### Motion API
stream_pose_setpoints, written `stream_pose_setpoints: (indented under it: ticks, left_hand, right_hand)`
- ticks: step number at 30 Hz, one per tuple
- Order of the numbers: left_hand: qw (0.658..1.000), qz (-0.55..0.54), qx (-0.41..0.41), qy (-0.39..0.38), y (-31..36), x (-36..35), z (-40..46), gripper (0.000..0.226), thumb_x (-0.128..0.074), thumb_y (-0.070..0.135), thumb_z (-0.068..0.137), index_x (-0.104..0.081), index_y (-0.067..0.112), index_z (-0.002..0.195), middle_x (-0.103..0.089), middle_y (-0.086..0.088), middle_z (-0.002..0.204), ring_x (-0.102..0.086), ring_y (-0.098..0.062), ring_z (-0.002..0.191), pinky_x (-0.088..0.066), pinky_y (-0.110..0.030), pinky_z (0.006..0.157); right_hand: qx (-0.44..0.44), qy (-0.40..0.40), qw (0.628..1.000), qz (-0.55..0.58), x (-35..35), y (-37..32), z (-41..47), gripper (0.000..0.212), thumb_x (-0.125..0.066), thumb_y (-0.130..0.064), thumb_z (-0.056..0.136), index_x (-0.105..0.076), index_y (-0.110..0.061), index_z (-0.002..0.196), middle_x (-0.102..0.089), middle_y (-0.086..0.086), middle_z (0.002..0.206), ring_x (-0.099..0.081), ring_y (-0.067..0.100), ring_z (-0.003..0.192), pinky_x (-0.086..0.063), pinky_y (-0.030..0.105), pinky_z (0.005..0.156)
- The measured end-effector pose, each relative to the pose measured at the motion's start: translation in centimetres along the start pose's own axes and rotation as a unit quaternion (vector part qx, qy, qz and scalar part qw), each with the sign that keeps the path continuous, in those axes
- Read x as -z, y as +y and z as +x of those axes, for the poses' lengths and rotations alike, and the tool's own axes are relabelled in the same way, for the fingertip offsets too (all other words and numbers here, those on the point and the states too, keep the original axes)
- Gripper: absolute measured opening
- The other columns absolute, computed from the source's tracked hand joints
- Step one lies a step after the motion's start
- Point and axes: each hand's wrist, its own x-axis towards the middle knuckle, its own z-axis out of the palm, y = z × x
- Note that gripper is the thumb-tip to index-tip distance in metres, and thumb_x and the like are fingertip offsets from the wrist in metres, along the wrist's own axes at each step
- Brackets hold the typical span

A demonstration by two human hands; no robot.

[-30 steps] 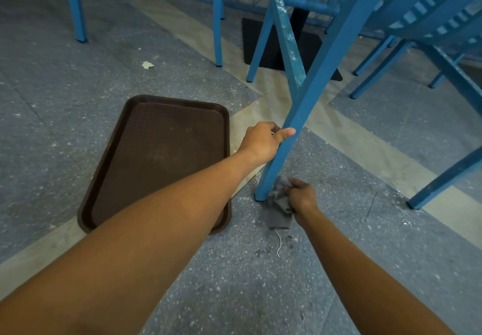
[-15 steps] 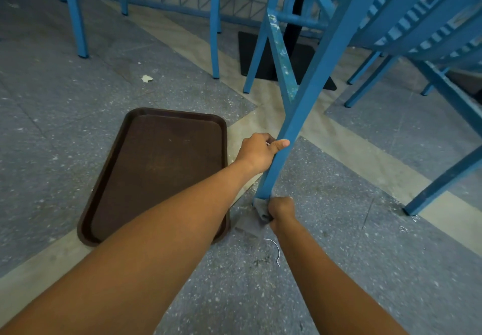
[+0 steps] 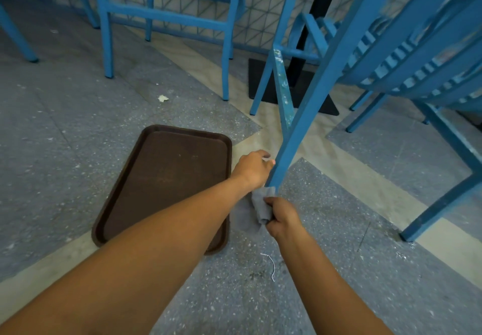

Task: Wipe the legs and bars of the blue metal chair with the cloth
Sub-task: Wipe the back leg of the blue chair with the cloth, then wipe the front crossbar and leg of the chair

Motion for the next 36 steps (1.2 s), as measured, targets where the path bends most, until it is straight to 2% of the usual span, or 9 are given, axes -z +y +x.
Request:
stream_pose_setpoints:
  ticks: [4,6,12,17,21,25,29,33,36]
  left_hand:
    - [0.999,0.02,0.019,0.039,1.2,2.7,-0.8,0.027,-0.046,0.025,0.094,-0.061,0.013,0.113,-0.064,-0.011,0.113,-0.058,-0.025,0.106,-0.043,-0.029,0.086]
    - [0.998,0.025,0.035,0.049,1.8,3.7,-1.1,0.025,-0.046,0.024,0.093,-0.063,0.013,0.108,-0.063,-0.011,0.114,-0.059,-0.026,0.104,-0.045,-0.03,0.085]
    - [0.996,0.028,0.036,0.07,4.2,6.2,-1.7,0.023,-0.048,0.026,0.094,-0.063,0.012,0.104,-0.064,-0.007,0.113,-0.059,-0.022,0.103,-0.042,-0.027,0.083]
    - [0.994,0.013,0.042,0.1,3.9,8.9,-2.0,0.023,-0.047,0.029,0.095,-0.061,0.012,0.104,-0.064,-0.007,0.11,-0.058,-0.022,0.104,-0.04,-0.026,0.083]
    - [0.993,0.045,0.011,0.111,1.2,10.7,-1.5,0.028,-0.047,0.031,0.095,-0.057,0.011,0.113,-0.063,-0.006,0.113,-0.057,-0.021,0.106,-0.042,-0.027,0.085]
    - [0.992,0.086,-0.053,0.078,-1.7,11.9,0.5,0.033,-0.049,0.031,0.093,-0.053,0.018,0.124,-0.057,-0.002,0.123,-0.054,-0.019,0.114,-0.045,-0.039,0.098]
    - [0.989,0.087,-0.116,0.024,-3.1,13.6,2.9,0.037,-0.049,0.031,0.094,-0.048,0.02,0.129,-0.051,0.002,0.131,-0.051,-0.016,0.117,-0.044,-0.039,0.1]
    - [0.988,0.072,-0.131,-0.039,-3.3,15.3,5.1,0.036,-0.048,0.031,0.093,-0.048,0.022,0.128,-0.054,0.003,0.129,-0.05,-0.015,0.119,-0.044,-0.041,0.1]
    - [0.981,0.067,-0.163,-0.076,-1.8,17.3,6.9,0.035,-0.047,0.029,0.094,-0.047,0.021,0.128,-0.055,0.004,0.127,-0.05,-0.015,0.119,-0.043,-0.037,0.101]
  right_hand:
    - [0.07,-0.011,0.997,0.009,-0.2,-1.4,-2.0,0.021,-0.045,0.002,0.092,-0.057,-0.005,0.109,-0.062,0.015,0.104,-0.06,0.027,0.088,-0.051,0.042,0.088]
    - [0.087,-0.012,0.996,0.012,-0.1,-2.1,-3.0,0.023,-0.045,0.003,0.092,-0.058,-0.005,0.109,-0.062,0.015,0.106,-0.06,0.029,0.097,-0.048,0.045,0.095]
    - [0.222,0.012,0.973,-0.055,-0.6,-4.3,-5.8,0.024,-0.047,-0.002,0.091,-0.063,-0.02,0.088,-0.067,0.01,0.104,-0.063,0.026,0.097,-0.05,0.046,0.093]
    - [0.346,0.085,0.919,-0.167,-2.5,-5.2,-7.2,0.031,-0.047,-0.01,0.095,-0.057,-0.012,0.124,-0.061,0.005,0.124,-0.056,0.019,0.114,-0.041,0.03,0.1]
    - [0.389,0.111,0.896,-0.18,-4.2,-4.1,-6.7,0.036,-0.046,-0.009,0.095,-0.051,-0.01,0.131,-0.057,0.005,0.129,-0.051,0.015,0.117,-0.031,0.01,0.091]
    - [0.406,0.114,0.882,-0.211,-6.1,-2.8,-5.9,0.034,-0.046,-0.006,0.095,-0.054,-0.01,0.127,-0.059,-0.001,0.114,-0.052,0.008,0.103,-0.029,-0.001,0.08]
    - [0.411,0.156,0.871,-0.219,-8.2,-2.9,-6.6,0.031,-0.045,-0.002,0.094,-0.058,-0.01,0.121,-0.053,-0.01,0.102,-0.048,0.003,0.093,-0.029,-0.01,0.069]
    - [0.399,0.218,0.855,-0.248,-10.0,-4.5,-7.6,0.031,-0.045,-0.003,0.094,-0.06,-0.014,0.118,-0.054,-0.008,0.098,-0.05,0.007,0.089,-0.03,-0.008,0.066]
    - [0.388,0.24,0.847,-0.272,-11.4,-6.5,-8.6,0.031,-0.044,-0.005,0.095,-0.059,-0.017,0.119,-0.053,-0.01,0.101,-0.05,0.006,0.091,-0.032,0.003,0.074]
